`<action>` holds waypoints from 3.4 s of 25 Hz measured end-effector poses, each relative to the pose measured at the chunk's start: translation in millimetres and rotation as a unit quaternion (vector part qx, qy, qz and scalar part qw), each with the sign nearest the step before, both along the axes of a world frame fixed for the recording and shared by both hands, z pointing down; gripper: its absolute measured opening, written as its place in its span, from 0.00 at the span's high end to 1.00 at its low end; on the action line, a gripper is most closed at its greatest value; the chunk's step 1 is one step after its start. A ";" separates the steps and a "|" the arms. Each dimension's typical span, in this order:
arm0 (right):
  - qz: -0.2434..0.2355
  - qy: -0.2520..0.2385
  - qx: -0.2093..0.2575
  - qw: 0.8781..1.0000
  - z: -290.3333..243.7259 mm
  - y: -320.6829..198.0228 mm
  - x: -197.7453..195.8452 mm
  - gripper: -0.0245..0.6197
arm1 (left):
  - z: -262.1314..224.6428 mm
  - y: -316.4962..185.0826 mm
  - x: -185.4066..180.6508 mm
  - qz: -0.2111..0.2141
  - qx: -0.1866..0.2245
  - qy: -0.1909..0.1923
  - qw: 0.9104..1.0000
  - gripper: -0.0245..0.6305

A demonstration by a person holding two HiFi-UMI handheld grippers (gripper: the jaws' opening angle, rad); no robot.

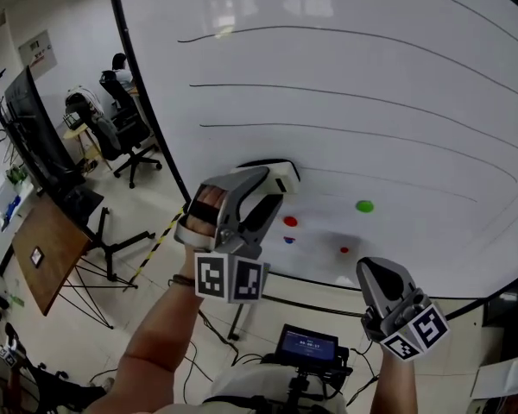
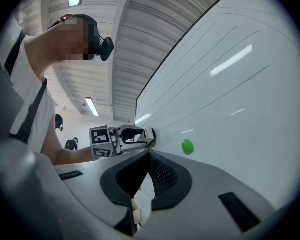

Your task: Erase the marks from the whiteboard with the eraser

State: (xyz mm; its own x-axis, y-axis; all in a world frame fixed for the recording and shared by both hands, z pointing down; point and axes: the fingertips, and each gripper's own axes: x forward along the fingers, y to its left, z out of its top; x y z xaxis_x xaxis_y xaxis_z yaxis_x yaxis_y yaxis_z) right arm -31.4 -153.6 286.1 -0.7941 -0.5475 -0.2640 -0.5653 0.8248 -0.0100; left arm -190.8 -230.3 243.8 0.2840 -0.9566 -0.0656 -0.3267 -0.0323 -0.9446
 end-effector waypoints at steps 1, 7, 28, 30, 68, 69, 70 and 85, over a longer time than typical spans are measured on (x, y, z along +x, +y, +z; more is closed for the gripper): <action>-0.004 0.000 0.001 1.000 0.3 -1.1 0.6 0.94 | 0.4 -1.2 -5.8 -0.006 -0.003 0.008 1.000 0.57; -0.018 0.002 -0.002 1.000 5.7 -6.2 10.1 0.94 | -3.7 -7.7 -36.2 -0.047 -0.008 0.058 0.997 0.57; -0.041 0.000 -0.012 0.999 20.8 -25.0 70.4 0.94 | -0.1 -12.2 65.7 -0.026 0.036 -0.018 0.999 0.57; -0.040 0.001 -0.013 0.999 19.9 -25.8 80.3 0.94 | -0.3 -11.3 79.0 -0.012 0.031 -0.013 0.999 0.57; -0.010 -0.017 0.001 1.000 2.8 -28.5 151.5 0.94 | -11.2 -2.3 159.5 0.022 0.049 -0.046 0.998 0.57; -0.010 -0.018 0.001 1.000 3.1 -29.8 151.4 0.94 | -10.4 -3.2 159.0 0.022 0.048 -0.045 0.998 0.57; -0.011 -0.018 -0.001 1.000 3.4 -30.9 150.9 0.94 | -9.3 -3.7 158.3 0.022 0.045 -0.045 0.998 0.57; -0.026 -0.024 -0.011 0.999 9.5 -29.0 147.6 0.94 | -2.9 -4.0 127.1 -0.034 0.040 -0.025 0.998 0.57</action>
